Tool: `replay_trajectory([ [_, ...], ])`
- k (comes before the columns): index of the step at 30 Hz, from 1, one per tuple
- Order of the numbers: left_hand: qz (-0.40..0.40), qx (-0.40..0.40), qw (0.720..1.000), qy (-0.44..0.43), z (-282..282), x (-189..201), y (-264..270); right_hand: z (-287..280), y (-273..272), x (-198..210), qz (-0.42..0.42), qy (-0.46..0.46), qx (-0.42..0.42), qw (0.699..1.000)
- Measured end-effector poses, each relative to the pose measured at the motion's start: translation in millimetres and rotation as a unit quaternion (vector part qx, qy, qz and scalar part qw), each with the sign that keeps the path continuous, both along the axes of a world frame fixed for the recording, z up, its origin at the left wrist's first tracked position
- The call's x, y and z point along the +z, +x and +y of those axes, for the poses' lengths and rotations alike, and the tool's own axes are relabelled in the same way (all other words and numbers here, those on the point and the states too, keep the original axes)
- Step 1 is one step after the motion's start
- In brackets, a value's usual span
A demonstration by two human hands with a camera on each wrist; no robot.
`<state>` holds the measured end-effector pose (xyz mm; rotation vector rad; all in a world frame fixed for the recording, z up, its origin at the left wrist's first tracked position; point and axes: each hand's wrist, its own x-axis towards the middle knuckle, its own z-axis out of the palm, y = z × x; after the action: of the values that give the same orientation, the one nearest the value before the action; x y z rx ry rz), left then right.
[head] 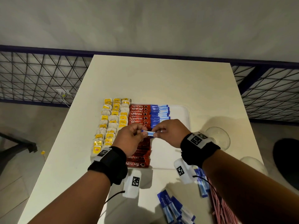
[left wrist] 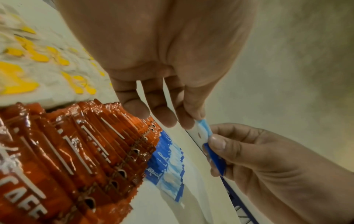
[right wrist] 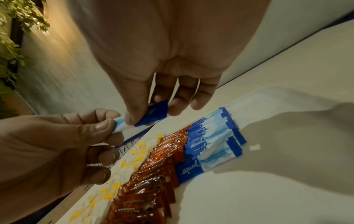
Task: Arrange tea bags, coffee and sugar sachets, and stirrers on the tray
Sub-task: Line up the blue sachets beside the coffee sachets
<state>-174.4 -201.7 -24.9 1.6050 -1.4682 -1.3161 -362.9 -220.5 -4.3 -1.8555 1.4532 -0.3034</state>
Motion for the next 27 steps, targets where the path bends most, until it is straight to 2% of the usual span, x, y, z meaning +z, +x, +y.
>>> replay_trajectory([
  [8,0.071,0.053,0.996,-0.008,-11,6,-6,-7,2,4,-0.036,0.064,-0.01,0.997],
  [11,0.099,0.027,0.995,-0.005,-11,13,-12,-8,2,2,-0.072,0.104,-0.04,0.991],
  [13,0.083,0.001,0.997,0.007,-9,13,-12,-7,0,3,-0.131,0.112,-0.087,0.981],
  [16,-0.012,-0.019,1.0,-0.001,-5,8,-9,-7,-3,4,-0.203,0.123,-0.163,0.958],
  [18,-0.052,-0.016,0.999,-0.004,-5,8,-7,-8,-8,3,-0.189,0.133,-0.174,0.957],
  [21,-0.133,-0.035,0.99,-0.026,-10,12,-4,-7,-16,-1,-0.147,0.077,-0.165,0.972],
  [23,-0.189,-0.075,0.978,-0.043,-13,17,-3,-6,-18,0,-0.107,0.029,-0.11,0.988],
  [25,-0.207,-0.113,0.97,-0.052,-15,20,-5,-7,-14,0,-0.026,-0.014,-0.021,0.999],
  [27,-0.211,-0.128,0.968,-0.053,-14,21,-5,-10,-9,-4,0.051,-0.04,0.036,0.997],
])
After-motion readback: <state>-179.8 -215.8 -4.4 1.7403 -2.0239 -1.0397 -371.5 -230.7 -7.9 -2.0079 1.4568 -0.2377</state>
